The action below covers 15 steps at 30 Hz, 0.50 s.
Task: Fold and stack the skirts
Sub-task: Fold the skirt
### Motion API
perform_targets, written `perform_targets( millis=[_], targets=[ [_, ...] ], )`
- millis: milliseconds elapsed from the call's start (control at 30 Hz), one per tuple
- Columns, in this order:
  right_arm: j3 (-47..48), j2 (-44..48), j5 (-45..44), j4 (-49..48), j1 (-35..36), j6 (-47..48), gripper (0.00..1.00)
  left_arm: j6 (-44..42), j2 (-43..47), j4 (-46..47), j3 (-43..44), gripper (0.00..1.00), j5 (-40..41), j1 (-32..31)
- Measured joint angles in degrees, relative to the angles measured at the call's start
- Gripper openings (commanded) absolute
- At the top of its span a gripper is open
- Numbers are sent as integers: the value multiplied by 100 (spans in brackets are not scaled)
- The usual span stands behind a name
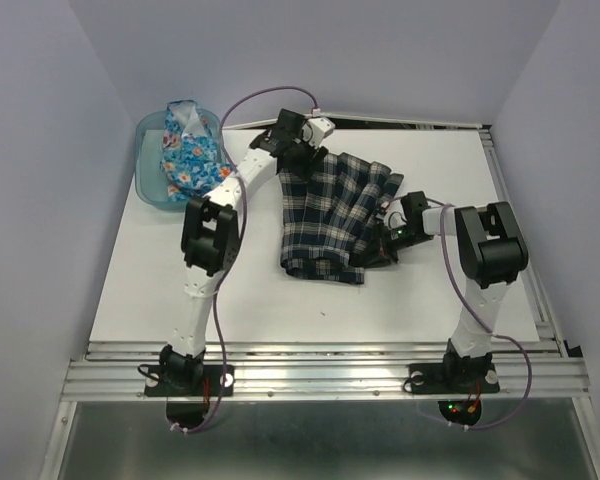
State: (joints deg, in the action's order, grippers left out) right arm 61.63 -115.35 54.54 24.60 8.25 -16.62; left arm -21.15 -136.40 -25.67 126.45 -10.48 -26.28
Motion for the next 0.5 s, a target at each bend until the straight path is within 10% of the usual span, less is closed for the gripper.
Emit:
perform_targets(
  millis=[100,300,500],
  targets=[
    [-308,468,-326,-380,-24,-695,51,52,984,48,-887,80,-9,-26],
    [-1056,1478,-837,-1207,-52,-1843,51,533,3762,70,-2997,81,232,-933],
    [-1445,1663,-1224,-1589,-68,-2120,50,1228,4116,127,-3799,80,575,-2393]
  ],
)
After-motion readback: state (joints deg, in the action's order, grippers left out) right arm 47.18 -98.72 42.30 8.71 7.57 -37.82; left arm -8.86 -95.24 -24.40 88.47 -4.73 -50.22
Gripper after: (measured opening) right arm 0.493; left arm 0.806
